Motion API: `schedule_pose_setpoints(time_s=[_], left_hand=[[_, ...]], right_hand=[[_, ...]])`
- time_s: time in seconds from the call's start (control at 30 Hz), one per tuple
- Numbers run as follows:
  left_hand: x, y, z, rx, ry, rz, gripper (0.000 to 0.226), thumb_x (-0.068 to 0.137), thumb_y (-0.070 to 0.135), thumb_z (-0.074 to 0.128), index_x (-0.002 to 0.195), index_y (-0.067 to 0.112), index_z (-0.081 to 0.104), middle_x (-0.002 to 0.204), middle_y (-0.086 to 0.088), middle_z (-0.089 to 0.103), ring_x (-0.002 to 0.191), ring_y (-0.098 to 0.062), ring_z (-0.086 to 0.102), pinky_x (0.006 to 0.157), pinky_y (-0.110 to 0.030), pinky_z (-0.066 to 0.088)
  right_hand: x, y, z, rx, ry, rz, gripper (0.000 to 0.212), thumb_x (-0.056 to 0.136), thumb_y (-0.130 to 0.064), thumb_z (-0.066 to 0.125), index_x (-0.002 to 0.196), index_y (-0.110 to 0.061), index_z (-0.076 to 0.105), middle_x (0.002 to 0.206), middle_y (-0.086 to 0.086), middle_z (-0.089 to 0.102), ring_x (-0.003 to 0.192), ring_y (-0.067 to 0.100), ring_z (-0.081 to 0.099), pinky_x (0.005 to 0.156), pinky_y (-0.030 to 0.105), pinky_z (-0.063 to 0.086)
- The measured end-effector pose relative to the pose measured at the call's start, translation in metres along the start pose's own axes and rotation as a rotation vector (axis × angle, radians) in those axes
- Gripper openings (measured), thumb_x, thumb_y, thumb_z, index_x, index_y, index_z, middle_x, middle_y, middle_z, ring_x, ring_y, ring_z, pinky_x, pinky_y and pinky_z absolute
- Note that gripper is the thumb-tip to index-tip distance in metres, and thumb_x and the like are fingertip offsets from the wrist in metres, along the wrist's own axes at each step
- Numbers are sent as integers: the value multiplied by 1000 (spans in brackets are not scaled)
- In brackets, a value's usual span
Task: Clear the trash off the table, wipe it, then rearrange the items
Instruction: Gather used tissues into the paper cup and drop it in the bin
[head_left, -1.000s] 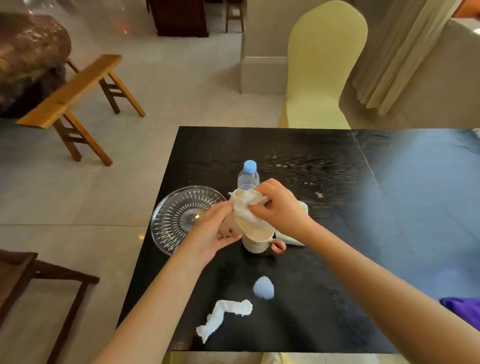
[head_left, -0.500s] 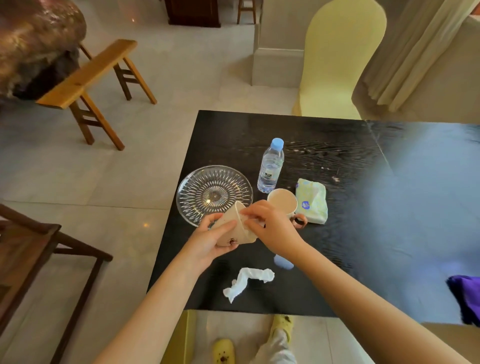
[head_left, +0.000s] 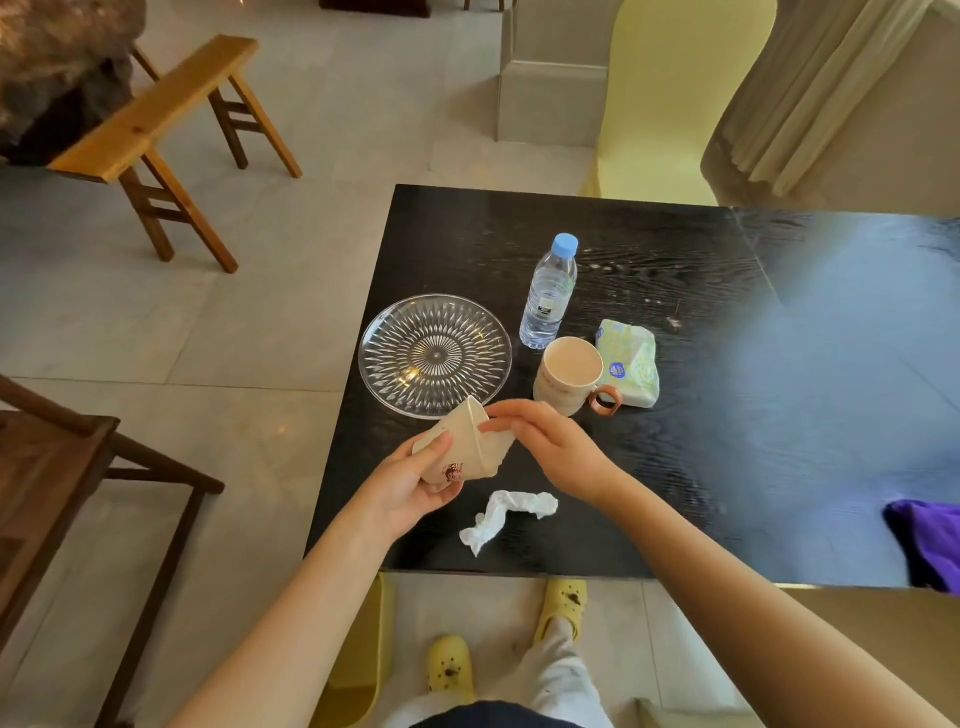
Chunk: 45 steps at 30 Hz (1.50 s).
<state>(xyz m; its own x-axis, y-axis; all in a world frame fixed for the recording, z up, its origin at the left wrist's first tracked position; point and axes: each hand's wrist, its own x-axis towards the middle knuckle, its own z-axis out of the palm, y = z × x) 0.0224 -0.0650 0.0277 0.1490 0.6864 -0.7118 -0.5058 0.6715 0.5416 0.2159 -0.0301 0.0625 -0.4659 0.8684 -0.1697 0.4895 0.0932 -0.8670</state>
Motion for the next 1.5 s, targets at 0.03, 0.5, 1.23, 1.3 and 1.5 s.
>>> schedule_pose_setpoints(time_s=[0.03,0.5,1.23,1.3,1.5], left_hand=[[1,-2,-4,-5,14,-6,37,76,22,69,111,22,58,118,-13,58,113,-30,52,79,-40,53],[9,-36,-56,-72,163,-55,32,77,22,71,106,25,58,118,-13,57,108,-29,54,70,-39,58],[7,-31,-28,-76,21,38,37,80,19,69,114,19,57,120,-14,58,111,-29,56,79,-40,56],[4,-33,-27,-84,2,38,38,82,18,67,118,17,55,120,-15,57,111,-30,56,79,-40,56],[-4,-44,-30,-134,-11,26,46,80,17,68,122,14,51,119,-16,58,111,-32,58,85,-45,55]], right_hand=[[1,6,2,64,53,36,31,99,-13,37,118,-25,59,114,-7,66,115,10,52,100,22,39],[3,80,101,-824,-167,377,44,87,-24,62,125,-11,44,126,11,44,115,29,46,85,37,49],[-21,12,68,-295,265,129,27,91,-29,57,112,-16,69,121,0,54,113,22,38,95,39,39],[-21,12,68,-326,210,151,26,91,-32,57,108,-16,70,122,-1,50,113,22,37,95,41,38],[-23,17,65,-253,141,197,25,91,-32,58,108,-17,69,140,-4,38,126,20,30,98,36,40]])
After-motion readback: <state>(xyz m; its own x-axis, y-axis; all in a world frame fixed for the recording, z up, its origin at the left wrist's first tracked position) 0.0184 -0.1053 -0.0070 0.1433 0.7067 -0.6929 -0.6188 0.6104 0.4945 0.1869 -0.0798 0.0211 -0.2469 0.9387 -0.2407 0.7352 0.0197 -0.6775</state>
